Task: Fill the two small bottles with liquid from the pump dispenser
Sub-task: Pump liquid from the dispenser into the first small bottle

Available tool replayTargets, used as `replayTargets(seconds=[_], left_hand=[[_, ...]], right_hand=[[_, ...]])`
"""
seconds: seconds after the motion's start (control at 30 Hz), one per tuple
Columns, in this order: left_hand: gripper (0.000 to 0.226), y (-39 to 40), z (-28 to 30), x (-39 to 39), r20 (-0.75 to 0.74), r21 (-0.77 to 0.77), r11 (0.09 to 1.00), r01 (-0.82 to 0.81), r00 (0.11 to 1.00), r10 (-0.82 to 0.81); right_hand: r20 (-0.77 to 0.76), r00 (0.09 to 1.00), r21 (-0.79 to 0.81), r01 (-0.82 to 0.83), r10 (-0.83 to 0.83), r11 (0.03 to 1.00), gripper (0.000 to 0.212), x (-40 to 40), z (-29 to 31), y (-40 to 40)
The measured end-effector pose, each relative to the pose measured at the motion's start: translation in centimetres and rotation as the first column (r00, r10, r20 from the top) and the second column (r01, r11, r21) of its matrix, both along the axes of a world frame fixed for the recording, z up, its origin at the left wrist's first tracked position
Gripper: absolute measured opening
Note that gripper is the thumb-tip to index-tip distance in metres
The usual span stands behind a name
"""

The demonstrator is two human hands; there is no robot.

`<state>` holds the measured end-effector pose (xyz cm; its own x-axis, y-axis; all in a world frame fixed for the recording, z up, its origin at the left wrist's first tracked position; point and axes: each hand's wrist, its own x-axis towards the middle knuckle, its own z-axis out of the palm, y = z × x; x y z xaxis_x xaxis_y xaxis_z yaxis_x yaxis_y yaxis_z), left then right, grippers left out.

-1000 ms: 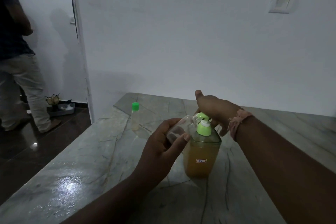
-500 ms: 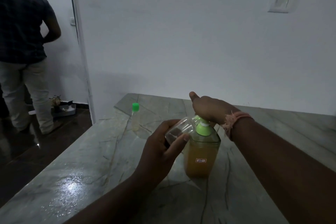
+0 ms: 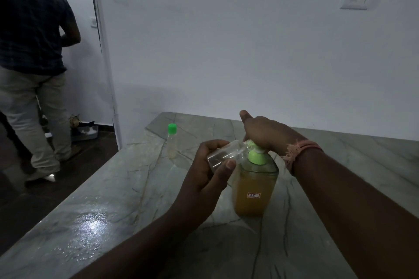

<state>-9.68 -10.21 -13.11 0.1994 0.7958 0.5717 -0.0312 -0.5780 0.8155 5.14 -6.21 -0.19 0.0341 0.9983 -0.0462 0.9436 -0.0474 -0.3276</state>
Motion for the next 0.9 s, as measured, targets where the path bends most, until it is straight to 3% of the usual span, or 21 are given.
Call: replayTargets(seconds=[0.47, 0.57, 0.63, 0.9], left_hand=[[0.032, 0.0, 0.1, -0.4, -0.09, 0.061, 0.992, -0.115, 0.989, 0.12], [0.031, -0.2, 0.2, -0.4, -0.107, 0.058, 0.991, -0.119, 0.986, 0.125], [0.03, -0.3, 0.2, -0.4, -0.119, 0.069, 0.989, -0.132, 0.983, 0.139], [0.044, 0.0, 0.0, -0.4, -0.148, 0.134, 0.982, -0.131, 0.978, 0.15]], right_hand=[[-0.059, 0.996, -0.017, 0.071, -0.072, 0.997, 0.051, -0.4, -0.1, -0.1], [0.008, 1.0, -0.06, 0.026, -0.026, 0.998, 0.046, -0.6, 0.4, -0.3], [0.025, 1.0, -0.058, 0.016, -0.014, 0.998, 0.054, -0.5, 0.9, -0.2], [-0.045, 0.998, 0.021, 0.041, -0.04, 0.999, 0.047, -0.4, 0.0, -0.2]])
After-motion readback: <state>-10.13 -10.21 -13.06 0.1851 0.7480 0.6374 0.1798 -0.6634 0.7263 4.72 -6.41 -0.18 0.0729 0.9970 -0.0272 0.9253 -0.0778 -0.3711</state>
